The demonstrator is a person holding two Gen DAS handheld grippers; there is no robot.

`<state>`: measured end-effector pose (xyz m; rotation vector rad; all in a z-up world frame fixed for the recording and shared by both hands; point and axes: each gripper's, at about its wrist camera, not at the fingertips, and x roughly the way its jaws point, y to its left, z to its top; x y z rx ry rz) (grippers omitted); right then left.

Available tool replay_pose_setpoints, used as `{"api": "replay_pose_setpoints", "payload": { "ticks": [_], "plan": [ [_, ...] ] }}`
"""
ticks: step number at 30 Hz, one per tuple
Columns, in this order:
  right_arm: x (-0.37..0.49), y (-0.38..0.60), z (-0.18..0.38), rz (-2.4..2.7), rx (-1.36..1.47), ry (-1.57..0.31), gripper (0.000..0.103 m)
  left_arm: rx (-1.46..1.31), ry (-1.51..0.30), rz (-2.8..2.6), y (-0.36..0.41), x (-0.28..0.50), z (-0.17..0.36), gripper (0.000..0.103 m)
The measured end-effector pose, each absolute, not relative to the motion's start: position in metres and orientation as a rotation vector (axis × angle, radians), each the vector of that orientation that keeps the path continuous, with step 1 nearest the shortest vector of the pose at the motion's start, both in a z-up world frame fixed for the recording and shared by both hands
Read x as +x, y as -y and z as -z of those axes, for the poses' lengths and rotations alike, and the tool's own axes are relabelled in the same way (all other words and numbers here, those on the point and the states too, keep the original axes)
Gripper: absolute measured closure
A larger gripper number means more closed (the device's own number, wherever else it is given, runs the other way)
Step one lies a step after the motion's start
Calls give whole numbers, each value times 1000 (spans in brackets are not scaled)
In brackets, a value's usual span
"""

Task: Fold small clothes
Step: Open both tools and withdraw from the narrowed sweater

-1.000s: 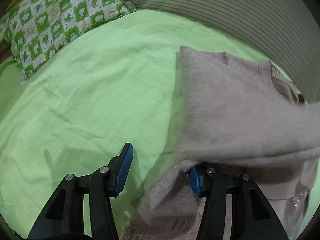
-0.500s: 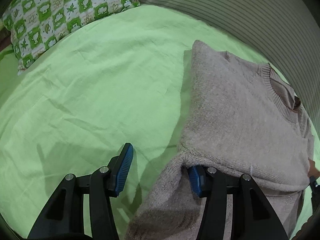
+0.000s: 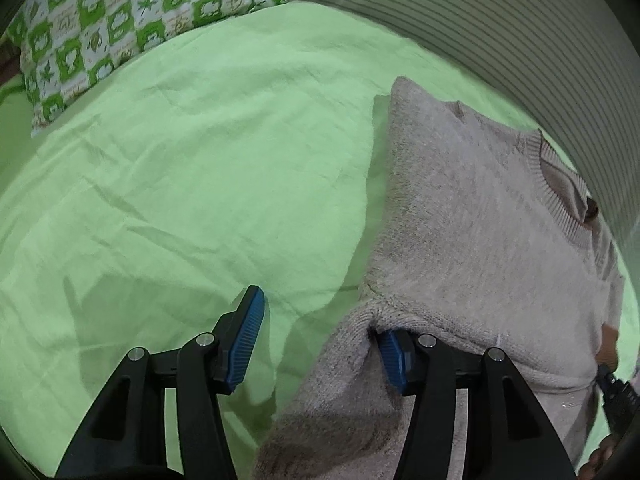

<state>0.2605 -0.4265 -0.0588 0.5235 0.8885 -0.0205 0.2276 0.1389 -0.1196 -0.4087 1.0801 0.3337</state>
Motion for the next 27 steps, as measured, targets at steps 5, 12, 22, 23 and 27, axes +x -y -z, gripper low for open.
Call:
{"api": "replay_pose_setpoints", "payload": {
  "ticks": [5, 12, 22, 23, 27],
  "plan": [
    [249, 429, 46, 44, 503, -870, 76, -452, -1098, -311, -150, 216, 117, 46],
    [229, 446, 35, 74, 511, -843, 67, -436, -1119, -277, -159, 182, 110, 44],
    [190, 444, 40, 74, 443, -898, 67, -383, -1167, -248, -150, 130, 105, 43],
    [185, 444, 41, 70, 439, -906, 66, -385, -1183, -238, -150, 122, 106, 43],
    [150, 446, 48, 63, 440, -943, 65, -413, -1213, -204, -146, 98, 105, 43]
  ]
}}
